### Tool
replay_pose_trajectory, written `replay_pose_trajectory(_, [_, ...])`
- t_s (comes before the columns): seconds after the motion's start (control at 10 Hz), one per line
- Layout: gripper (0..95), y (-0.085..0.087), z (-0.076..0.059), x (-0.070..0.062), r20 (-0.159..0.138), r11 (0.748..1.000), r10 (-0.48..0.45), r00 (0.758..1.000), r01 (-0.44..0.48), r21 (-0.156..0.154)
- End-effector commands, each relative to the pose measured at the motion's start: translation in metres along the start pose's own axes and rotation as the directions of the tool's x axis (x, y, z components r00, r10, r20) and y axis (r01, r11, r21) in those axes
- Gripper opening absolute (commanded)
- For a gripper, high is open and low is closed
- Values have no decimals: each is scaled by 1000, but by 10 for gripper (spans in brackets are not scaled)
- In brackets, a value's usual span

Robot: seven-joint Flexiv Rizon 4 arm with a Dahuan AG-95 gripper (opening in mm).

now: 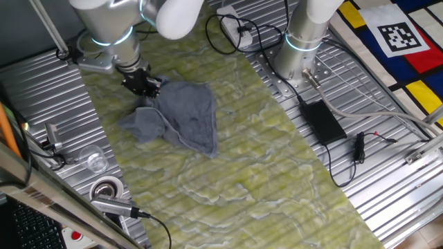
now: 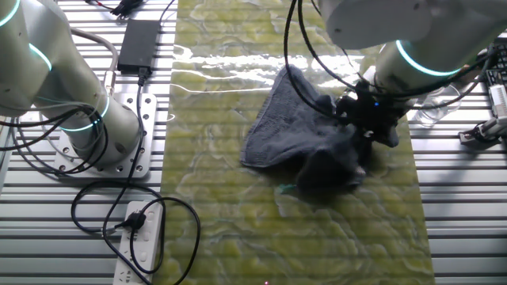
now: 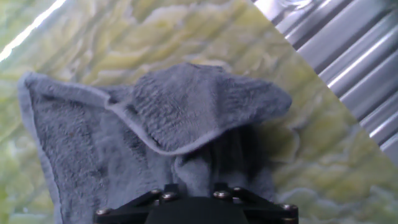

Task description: Clean the table with a cloth

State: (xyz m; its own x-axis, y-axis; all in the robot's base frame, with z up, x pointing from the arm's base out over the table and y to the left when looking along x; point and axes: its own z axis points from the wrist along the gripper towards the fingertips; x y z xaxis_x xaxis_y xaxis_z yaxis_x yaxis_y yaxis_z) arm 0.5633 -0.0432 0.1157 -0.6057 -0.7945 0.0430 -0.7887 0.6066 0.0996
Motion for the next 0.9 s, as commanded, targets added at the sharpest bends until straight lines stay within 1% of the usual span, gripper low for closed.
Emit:
replay_pose_trajectory(0.1, [950, -6, -13, -7, -5, 1000, -16, 1000, 16, -9])
replay_pose_trajectory(0.2, [950, -3, -20, -13, -10, 999, 49, 999, -49, -13])
replay_pose_trajectory(0.3, [760, 1, -21, -22, -11, 997, 79, 997, -79, -13])
replay_pose_trajectory(0.4, [760, 5, -21, -30, -11, 996, 92, 996, -92, -11])
replay_pose_trajectory(0.5, [0, 12, -22, -45, -14, 984, 176, 984, -176, -13])
replay_pose_trajectory(0.6, [0, 19, -24, -56, -26, 974, 226, 974, -227, -20])
replay_pose_trajectory(0.7, [0, 36, -32, -75, -66, 945, 320, 945, -324, -46])
replay_pose_trajectory(0.8, [0, 58, -39, -94, -83, 916, 394, 915, -399, -44])
replay_pose_trajectory(0.9, [0, 72, -37, -104, -74, 903, 425, 902, -428, -38])
